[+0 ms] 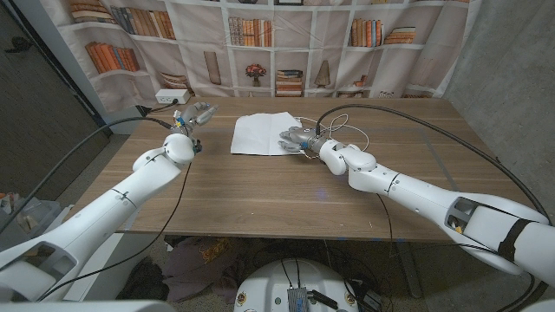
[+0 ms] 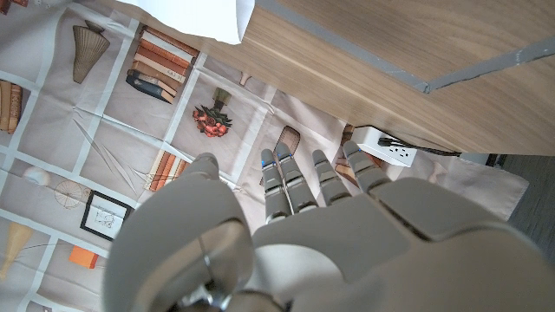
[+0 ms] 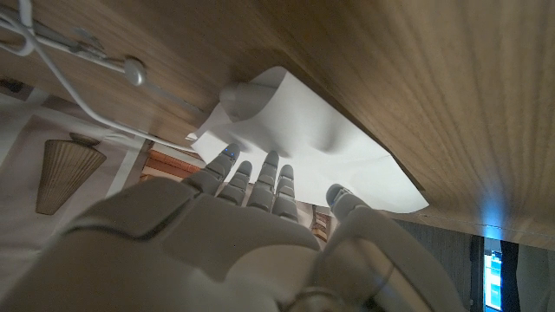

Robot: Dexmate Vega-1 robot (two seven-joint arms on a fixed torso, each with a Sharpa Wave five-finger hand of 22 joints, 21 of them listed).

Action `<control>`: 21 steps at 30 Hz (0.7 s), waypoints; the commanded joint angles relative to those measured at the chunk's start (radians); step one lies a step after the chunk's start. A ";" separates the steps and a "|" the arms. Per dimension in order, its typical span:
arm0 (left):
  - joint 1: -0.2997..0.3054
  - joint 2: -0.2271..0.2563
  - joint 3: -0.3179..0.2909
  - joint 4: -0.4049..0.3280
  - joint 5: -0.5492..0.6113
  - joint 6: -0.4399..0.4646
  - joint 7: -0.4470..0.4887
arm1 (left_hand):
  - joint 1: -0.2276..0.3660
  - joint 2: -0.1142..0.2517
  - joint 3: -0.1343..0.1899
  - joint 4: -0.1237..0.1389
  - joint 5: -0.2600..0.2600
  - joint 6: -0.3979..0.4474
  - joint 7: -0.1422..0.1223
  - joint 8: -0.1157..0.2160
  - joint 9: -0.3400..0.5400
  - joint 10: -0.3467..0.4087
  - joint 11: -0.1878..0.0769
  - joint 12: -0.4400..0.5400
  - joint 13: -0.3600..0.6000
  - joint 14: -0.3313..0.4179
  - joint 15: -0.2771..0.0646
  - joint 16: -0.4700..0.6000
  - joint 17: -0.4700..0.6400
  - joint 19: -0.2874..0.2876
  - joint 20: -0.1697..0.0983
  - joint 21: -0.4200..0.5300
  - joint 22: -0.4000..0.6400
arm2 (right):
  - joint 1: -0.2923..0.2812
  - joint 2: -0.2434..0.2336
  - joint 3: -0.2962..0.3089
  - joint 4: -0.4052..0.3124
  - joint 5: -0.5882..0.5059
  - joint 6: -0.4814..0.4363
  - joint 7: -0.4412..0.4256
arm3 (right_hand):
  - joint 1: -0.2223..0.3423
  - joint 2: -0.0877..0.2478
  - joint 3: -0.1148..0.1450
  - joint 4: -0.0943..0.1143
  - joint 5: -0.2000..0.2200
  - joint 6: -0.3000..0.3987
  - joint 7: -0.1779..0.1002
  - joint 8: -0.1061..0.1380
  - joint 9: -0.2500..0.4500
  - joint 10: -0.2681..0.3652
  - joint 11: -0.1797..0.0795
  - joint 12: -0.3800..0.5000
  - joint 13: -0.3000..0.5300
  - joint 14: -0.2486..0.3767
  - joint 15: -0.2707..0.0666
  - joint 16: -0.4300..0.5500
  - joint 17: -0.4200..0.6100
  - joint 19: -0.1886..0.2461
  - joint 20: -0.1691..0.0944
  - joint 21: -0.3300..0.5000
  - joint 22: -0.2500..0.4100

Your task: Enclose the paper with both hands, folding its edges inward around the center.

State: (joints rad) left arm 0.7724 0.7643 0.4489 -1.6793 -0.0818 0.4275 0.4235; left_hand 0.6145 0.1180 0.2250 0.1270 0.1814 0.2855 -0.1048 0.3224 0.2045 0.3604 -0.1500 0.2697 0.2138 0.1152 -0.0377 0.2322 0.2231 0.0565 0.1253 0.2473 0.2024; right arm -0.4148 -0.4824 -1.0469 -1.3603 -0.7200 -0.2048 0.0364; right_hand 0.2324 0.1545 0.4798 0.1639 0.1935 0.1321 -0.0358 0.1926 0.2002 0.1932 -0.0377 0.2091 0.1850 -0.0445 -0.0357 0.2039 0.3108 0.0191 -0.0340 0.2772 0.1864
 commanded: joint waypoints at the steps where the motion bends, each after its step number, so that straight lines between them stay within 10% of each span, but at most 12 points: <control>1: -0.075 -0.007 0.068 0.101 0.057 -0.031 -0.044 | 0.008 0.003 0.005 -0.004 0.006 0.000 0.013 -0.003 0.000 -0.007 0.002 -0.005 0.000 -0.005 -0.025 -0.005 0.000 0.001 0.001 -0.002 0.002 | 0.005 0.001 -0.001 0.006 -0.006 -0.029 -0.010 | -0.011 0.038 -0.003 0.002 0.001 0.007 0.001 0.006 0.001 0.001 0.002 0.006 0.003 -0.002 -0.049 0.008 0.001 0.007 -0.067 -0.003 0.002; 21: -0.116 -0.021 0.049 0.250 -0.012 -0.174 -0.128 | -0.018 0.042 0.029 0.010 0.001 0.136 0.044 0.028 0.000 -0.021 0.017 -0.023 0.002 -0.046 -0.013 -0.015 0.002 -0.022 0.010 -0.008 0.003 | 0.017 0.008 -0.018 0.027 -0.005 -0.026 -0.013 | -0.014 0.039 -0.004 0.001 0.002 -0.002 0.003 0.003 0.000 0.002 -0.001 0.007 0.003 -0.001 -0.047 0.008 -0.002 0.006 -0.065 -0.007 0.002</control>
State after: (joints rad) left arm 0.6835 0.7449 0.5002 -1.4965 -0.0703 0.3007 0.3342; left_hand 0.6034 0.1570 0.2462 0.1318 0.1810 0.4008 -0.0657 0.3407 0.2047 0.3380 -0.1394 0.2510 0.2139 0.0708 -0.0358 0.2165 0.2233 0.0402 0.1272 0.2396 0.2023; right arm -0.4012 -0.4752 -1.0586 -1.3381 -0.7265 -0.2326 0.0289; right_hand 0.2291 0.1579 0.4800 0.1641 0.1935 0.1321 -0.0359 0.1926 0.2002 0.1932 -0.0378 0.2086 0.1850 -0.0445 -0.0357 0.2039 0.3062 0.0190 -0.0340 0.2731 0.1864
